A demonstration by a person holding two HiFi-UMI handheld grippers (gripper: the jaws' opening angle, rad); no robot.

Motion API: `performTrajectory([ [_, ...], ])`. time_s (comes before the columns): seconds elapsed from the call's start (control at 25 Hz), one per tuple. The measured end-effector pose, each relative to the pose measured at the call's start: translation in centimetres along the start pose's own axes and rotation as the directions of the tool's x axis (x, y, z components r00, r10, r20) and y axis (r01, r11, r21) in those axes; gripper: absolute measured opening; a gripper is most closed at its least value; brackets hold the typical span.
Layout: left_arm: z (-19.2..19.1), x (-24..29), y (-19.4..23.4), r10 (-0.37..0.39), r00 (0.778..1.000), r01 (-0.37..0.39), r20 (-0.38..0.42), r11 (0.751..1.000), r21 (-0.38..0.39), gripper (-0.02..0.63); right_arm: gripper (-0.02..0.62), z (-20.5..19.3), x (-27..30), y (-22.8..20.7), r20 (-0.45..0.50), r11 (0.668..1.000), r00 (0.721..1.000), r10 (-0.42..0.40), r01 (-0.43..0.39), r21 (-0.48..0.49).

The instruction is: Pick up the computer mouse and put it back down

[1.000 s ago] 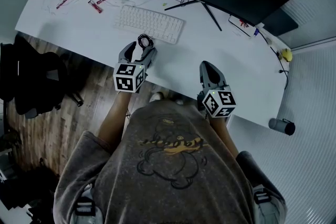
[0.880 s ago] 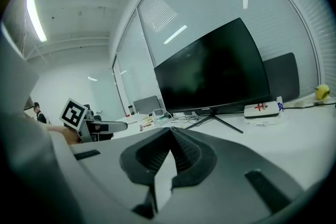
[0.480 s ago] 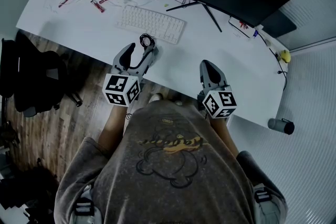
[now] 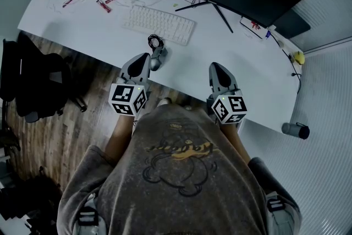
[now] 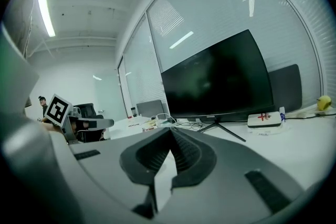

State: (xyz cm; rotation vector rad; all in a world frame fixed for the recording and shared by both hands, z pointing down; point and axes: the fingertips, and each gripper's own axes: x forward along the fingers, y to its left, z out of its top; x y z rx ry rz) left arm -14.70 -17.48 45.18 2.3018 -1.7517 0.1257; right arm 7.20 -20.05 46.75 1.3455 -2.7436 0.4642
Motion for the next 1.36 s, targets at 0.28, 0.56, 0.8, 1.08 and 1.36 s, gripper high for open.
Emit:
performTrajectory([
  [0.28, -1.9, -0.3, 0.1, 0.008, 1.000, -0.009, -0.026, 0.999, -0.033, 0.020, 0.006, -0.6, -0.8, -0.1, 0.007, 1.000, 1.000, -0.013, 0.013, -0.002],
  [0.56, -2.0, -0.6, 0.0, 0.011, 1.000, -0.012, -0.024, 0.999, -0.041, 0.018, 0.005, -0.8, -1.1, 0.1, 0.006, 1.000, 1.000, -0.010, 0.010, -0.006],
  [0.8, -2.6, -0.9, -0.3, 0.011, 0.999, -0.013, -0.035, 0.998, -0.054, 0.020, 0.005, -1.1, -1.4, 0.3, 0.002, 1.000, 1.000, -0.004, 0.004, -0.003],
  [1.08, -2.9, -1.3, -0.5, 0.008, 0.999, -0.010, -0.040, 0.998, -0.059, 0.020, 0.005, -1.2, -1.6, 0.7, 0.001, 1.000, 1.000, -0.003, 0.003, -0.004],
  [1.36, -3.0, -1.3, -0.8, -0.001, 0.999, -0.001, -0.045, 0.998, -0.060, 0.018, 0.005, -1.2, -1.9, 0.7, 0.000, 1.000, 1.000, -0.007, 0.007, -0.001],
])
